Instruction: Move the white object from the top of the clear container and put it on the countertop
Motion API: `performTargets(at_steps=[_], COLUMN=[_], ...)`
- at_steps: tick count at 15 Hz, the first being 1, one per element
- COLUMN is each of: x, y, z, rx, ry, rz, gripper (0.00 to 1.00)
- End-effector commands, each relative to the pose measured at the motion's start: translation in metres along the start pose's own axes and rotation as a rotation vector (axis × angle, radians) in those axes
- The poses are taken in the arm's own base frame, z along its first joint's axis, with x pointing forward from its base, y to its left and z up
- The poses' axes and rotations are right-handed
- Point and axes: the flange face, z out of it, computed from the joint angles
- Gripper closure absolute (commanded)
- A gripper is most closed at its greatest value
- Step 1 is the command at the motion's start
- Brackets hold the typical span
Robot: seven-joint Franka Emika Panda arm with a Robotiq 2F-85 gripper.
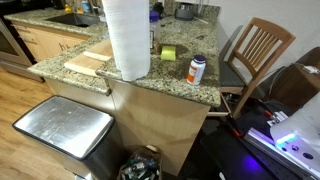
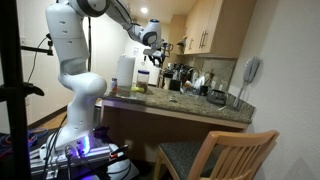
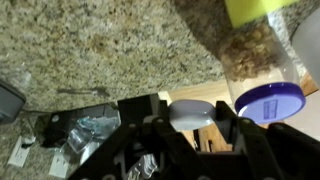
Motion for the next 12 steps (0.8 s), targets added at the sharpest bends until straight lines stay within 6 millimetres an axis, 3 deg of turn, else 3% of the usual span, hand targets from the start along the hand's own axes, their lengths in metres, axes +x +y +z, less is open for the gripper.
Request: performTargets(at_steps=[1, 3, 5, 6, 9, 10, 12], x=[-0.055, -0.083, -0.098, -0.086, -0.098, -0.098, -0.102], y=[-0.005, -0.012, -0.019, -0.016, -0.022, -0.022, -0.031], z=[0.055, 0.090, 0.111, 0.097, 0.116, 0.116, 0.135], rx=[0.060, 0.059, 0.052, 0.059, 0.055, 0.054, 0.043], ry=[-0.124, -0.155, -0.162, -0.170, -0.185, -0.184, -0.167], rz=[0.024, 0.050, 0.068, 0.061, 0.062, 0.062, 0.062], gripper=[0.81, 0.81, 0.81, 0.56, 0.56, 0.81, 0.81])
